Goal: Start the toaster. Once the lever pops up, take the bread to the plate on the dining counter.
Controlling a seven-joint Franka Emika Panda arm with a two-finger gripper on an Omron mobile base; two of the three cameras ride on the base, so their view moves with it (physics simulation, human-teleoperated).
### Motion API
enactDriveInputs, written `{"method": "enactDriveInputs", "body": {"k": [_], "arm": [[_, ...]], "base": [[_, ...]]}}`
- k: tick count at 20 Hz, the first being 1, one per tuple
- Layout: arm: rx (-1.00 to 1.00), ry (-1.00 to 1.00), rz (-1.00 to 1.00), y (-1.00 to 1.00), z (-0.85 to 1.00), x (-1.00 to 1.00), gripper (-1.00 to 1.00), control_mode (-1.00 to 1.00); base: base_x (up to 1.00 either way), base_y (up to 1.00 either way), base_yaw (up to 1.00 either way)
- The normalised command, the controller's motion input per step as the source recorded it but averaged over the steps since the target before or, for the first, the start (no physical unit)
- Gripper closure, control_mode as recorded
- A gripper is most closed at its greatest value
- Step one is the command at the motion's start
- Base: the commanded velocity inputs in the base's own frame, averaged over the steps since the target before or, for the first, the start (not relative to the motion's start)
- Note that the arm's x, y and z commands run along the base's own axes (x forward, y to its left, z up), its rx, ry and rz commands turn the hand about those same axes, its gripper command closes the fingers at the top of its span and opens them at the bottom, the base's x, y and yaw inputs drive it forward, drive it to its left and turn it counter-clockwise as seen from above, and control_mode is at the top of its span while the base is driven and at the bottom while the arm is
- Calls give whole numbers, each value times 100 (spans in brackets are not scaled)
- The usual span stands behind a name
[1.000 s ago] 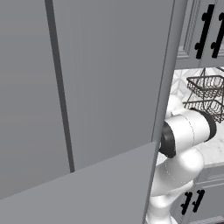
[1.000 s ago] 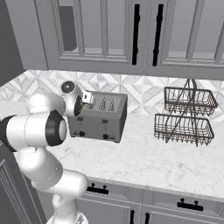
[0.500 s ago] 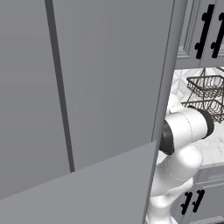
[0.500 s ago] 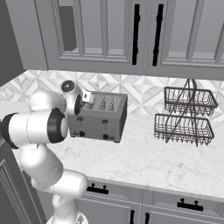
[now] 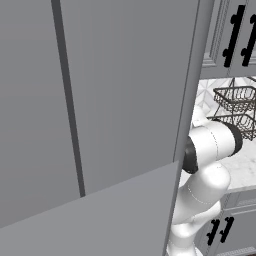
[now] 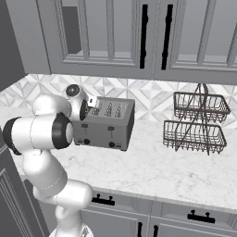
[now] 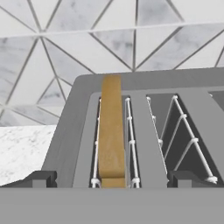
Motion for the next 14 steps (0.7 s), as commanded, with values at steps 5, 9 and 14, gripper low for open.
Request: {"method": "enactDriveInputs", "body": {"k": [5,9,14], "arm": [[0,0,0,0,0,10,-100,-100],[0,0,0,0,0,9,-100,-100],[0,0,0,0,0,1,-100,-100]], "base": [[0,0,0],[0,0,0],[0,0,0]]}}
